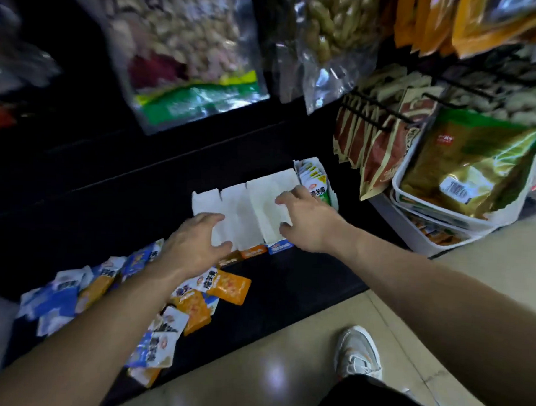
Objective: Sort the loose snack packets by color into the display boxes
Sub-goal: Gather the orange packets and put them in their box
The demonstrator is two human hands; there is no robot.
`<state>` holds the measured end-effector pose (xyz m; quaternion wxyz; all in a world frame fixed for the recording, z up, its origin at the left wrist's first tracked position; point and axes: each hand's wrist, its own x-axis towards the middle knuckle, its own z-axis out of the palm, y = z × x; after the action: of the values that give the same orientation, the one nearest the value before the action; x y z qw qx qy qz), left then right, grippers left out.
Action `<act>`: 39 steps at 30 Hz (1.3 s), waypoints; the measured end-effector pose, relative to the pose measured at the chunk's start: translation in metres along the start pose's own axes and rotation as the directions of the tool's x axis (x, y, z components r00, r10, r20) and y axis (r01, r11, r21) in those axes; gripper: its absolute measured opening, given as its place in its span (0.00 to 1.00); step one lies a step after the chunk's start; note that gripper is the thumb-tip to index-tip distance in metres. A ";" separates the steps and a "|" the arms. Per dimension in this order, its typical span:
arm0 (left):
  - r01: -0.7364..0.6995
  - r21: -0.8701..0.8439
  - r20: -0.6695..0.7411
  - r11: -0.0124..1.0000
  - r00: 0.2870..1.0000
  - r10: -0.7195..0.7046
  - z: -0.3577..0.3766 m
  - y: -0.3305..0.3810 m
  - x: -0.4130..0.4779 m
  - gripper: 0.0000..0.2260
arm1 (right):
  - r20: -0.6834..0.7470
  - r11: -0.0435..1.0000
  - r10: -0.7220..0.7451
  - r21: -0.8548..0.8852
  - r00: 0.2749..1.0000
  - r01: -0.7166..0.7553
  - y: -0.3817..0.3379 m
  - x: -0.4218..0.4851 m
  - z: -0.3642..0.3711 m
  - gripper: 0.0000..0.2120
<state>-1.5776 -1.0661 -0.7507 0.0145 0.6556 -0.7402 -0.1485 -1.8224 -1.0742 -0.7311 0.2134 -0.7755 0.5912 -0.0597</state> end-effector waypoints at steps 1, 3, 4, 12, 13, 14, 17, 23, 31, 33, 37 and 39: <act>0.037 -0.017 0.013 0.999 0.999 -0.037 -0.009 -0.012 -0.021 0.30 | 0.020 0.999 -0.031 -0.040 0.999 0.031 -0.019 -0.005 -0.010 0.28; 0.084 -0.049 0.040 0.995 0.996 -0.082 -0.020 -0.030 -0.052 0.29 | 0.056 0.991 -0.068 -0.113 0.996 0.074 -0.048 -0.010 -0.027 0.26; 0.113 -0.072 0.043 0.991 0.993 -0.110 -0.024 -0.041 -0.070 0.29 | 0.084 0.984 -0.085 -0.147 0.993 0.097 -0.066 -0.013 -0.033 0.26; 0.363 -0.193 0.154 0.911 0.929 -0.337 0.013 -0.122 -0.156 0.29 | 0.321 0.953 -0.095 -0.244 0.942 0.179 -0.149 -0.002 0.023 0.24; 0.385 -0.194 0.180 0.902 0.918 -0.353 0.026 -0.128 -0.160 0.30 | 0.343 0.961 -0.082 -0.221 0.936 0.165 -0.150 0.001 0.042 0.23; 0.402 -0.194 0.204 0.895 0.909 -0.364 0.039 -0.134 -0.163 0.30 | 0.362 0.968 -0.070 -0.201 0.929 0.151 -0.148 0.006 0.065 0.23; 0.434 -0.194 0.267 0.880 0.886 -0.379 0.082 -0.147 -0.159 0.33 | 0.406 0.978 -0.034 -0.175 0.913 0.114 -0.132 0.018 0.139 0.24; 0.386 -0.210 0.139 0.898 0.921 -0.364 0.140 -0.149 -0.117 0.28 | 0.252 0.980 0.138 -0.175 0.958 -0.095 -0.099 0.030 0.246 0.27; 0.592 -0.165 0.082 0.789 0.806 -0.587 0.176 -0.139 -0.050 0.40 | 0.109 0.959 0.237 -0.187 0.965 -0.214 -0.076 0.055 0.257 0.45; 0.581 -0.217 0.039 0.784 0.808 -0.588 0.179 -0.140 -0.045 0.38 | 0.165 0.946 0.275 -0.220 0.947 -0.237 -0.072 0.059 0.251 0.48; 0.547 -0.435 0.063 0.716 0.811 -0.581 0.176 -0.137 -0.039 0.28 | 0.259 0.964 0.263 -0.097 0.930 -0.246 -0.061 0.054 0.251 0.27; 0.543 -0.554 0.117 0.631 0.801 -0.587 0.172 -0.137 -0.039 0.24 | 0.290 0.948 0.243 0.132 0.926 -0.290 -0.057 0.047 0.249 0.15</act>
<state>-1.4769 -1.0067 -0.9411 0.1867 0.8246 -0.4184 -0.3319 -1.6716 -1.0411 -0.9404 0.3641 -0.6670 0.6496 0.0252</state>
